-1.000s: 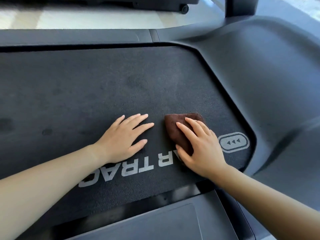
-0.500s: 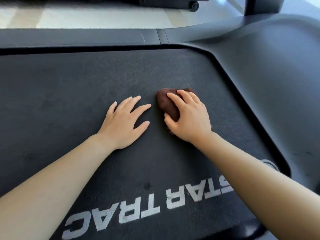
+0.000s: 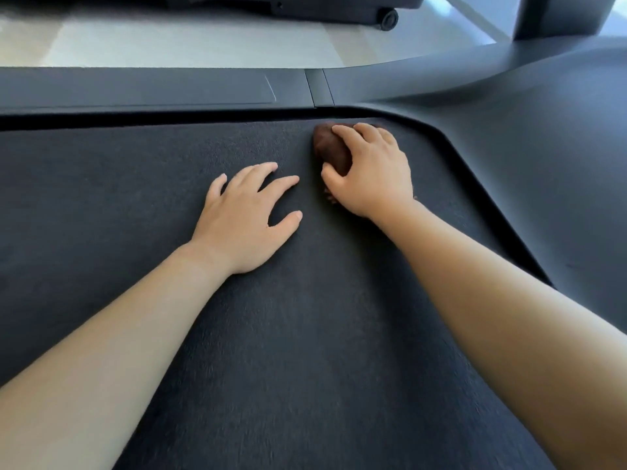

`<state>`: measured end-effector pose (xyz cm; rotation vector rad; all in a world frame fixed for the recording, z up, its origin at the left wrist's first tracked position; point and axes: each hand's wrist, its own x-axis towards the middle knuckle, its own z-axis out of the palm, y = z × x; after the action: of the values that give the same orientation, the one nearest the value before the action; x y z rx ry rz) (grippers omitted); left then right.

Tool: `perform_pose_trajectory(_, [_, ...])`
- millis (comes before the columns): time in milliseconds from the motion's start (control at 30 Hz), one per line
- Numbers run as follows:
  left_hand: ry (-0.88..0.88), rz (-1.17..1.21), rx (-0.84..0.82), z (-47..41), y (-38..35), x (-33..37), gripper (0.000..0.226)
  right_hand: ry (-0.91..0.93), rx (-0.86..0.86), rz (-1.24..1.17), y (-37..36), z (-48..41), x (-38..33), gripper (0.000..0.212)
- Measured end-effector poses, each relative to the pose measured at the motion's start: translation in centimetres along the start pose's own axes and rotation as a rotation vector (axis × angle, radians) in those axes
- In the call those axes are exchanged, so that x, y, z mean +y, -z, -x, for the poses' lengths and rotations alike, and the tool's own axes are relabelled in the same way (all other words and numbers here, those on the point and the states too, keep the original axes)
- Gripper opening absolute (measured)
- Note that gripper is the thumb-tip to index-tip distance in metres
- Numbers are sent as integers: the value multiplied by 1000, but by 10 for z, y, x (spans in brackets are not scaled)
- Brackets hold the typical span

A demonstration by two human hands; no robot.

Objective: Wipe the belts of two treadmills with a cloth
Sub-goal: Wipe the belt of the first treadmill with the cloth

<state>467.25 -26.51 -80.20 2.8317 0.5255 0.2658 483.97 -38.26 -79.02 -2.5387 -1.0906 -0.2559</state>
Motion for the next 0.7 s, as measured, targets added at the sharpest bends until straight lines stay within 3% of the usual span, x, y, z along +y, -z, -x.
perform_pose_trajectory(333, [0, 26, 66, -1, -4, -2, 56, -27, -52, -18, -8, -58, 5, 56])
perform_pose_trajectory(700, [16, 27, -40, 28, 10, 4, 49, -34, -65, -17, 31, 78, -29, 59])
